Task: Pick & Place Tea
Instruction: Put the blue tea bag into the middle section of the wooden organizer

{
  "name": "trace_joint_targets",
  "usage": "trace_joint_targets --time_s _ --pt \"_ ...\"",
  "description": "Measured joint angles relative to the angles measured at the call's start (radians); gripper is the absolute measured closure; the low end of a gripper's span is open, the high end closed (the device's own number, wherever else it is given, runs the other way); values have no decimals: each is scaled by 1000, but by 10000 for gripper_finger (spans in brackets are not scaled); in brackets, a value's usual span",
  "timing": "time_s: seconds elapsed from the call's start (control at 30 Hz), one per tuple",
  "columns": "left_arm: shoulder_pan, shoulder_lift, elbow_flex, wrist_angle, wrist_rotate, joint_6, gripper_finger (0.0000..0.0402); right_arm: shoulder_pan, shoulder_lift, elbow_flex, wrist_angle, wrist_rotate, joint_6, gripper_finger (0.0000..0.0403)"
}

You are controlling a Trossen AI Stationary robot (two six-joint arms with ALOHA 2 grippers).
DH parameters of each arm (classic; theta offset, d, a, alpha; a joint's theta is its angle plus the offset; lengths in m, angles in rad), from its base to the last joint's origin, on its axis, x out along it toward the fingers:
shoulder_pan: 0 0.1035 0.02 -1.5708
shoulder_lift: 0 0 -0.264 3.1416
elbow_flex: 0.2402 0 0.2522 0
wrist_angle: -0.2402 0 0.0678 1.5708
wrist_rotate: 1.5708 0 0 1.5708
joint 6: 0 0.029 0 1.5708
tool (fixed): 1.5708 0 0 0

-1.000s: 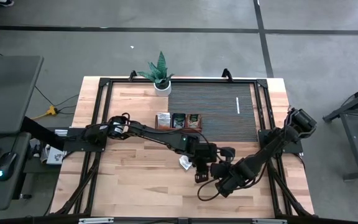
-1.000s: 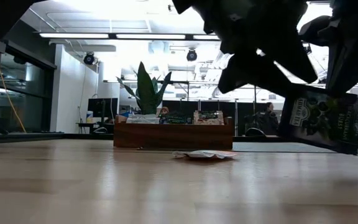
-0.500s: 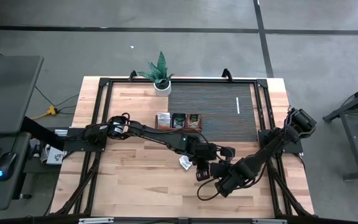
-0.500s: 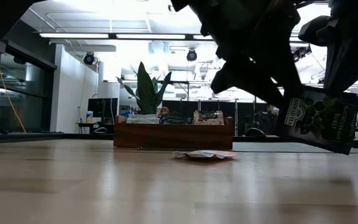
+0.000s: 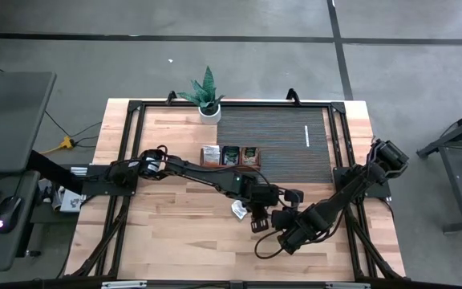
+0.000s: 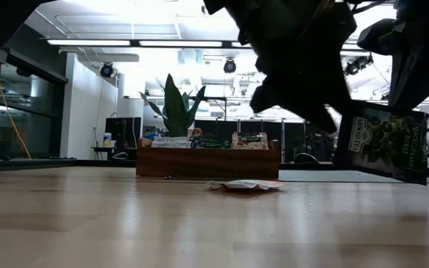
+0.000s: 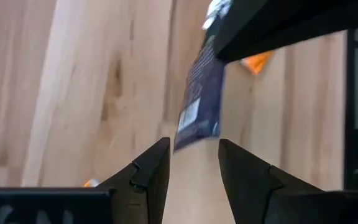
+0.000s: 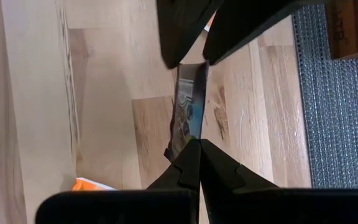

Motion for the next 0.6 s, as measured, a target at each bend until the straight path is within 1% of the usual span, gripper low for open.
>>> trace_joint_targets --time_s 0.1,0.6 --pt "0 0 0 42 27 1 266 0 0 0 -1 5 4 403" --pt "0 0 1 77 -13 2 266 0 0 0 2 1 28 403"
